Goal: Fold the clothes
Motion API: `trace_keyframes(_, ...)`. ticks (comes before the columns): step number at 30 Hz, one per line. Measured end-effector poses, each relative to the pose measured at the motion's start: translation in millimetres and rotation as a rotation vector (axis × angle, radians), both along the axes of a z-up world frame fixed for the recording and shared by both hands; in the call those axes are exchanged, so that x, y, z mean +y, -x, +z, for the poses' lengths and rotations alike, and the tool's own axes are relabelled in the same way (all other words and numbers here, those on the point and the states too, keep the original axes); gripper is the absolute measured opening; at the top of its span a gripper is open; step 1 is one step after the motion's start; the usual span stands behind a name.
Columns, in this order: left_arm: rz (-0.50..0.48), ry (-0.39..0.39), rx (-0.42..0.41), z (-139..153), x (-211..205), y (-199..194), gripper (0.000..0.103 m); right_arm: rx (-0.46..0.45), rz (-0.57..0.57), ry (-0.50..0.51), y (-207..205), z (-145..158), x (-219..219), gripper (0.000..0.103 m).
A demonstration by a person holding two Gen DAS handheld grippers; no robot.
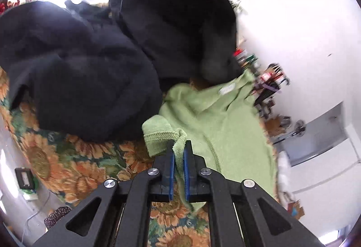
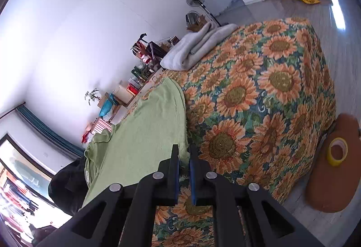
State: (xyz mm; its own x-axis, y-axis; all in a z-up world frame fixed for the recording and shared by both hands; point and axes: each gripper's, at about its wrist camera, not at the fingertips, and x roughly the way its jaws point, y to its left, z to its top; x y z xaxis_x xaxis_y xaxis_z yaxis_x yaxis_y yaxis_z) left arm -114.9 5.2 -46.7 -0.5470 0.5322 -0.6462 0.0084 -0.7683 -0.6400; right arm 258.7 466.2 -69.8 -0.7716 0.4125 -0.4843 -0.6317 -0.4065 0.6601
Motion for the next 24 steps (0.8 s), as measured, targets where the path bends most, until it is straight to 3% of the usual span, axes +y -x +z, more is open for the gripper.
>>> trace_keyframes(3, -0.013, -0.093, -0.006, 8, -16, -9, 0.006, -0.018, 0.025, -0.034, -7, 5, -13, 0.008)
trace_keyframes(9, 0.040, -0.062, 0.009, 16, -48, -39, 0.006, -0.016, 0.010, -0.016, -42, -1, -29, 0.008)
trace_keyframes(13, 0.054, -0.115, 0.018, 18, -71, -60, 0.006, 0.014, 0.012, -0.026, -74, 10, -45, 0.008)
trace_keyframes(19, 0.062, -0.161, 0.158, 58, -104, -95, 0.006, 0.057, 0.004, -0.138, -103, 46, -68, 0.008)
trace_keyframes(22, 0.062, -0.155, 0.236, 78, -106, -100, 0.006, 0.057, 0.025, -0.152, -93, 53, -61, 0.008)
trace_keyframes(24, 0.057, -0.138, 0.245, 83, -97, -88, 0.006, 0.035, 0.049, -0.153, -72, 53, -47, 0.008)
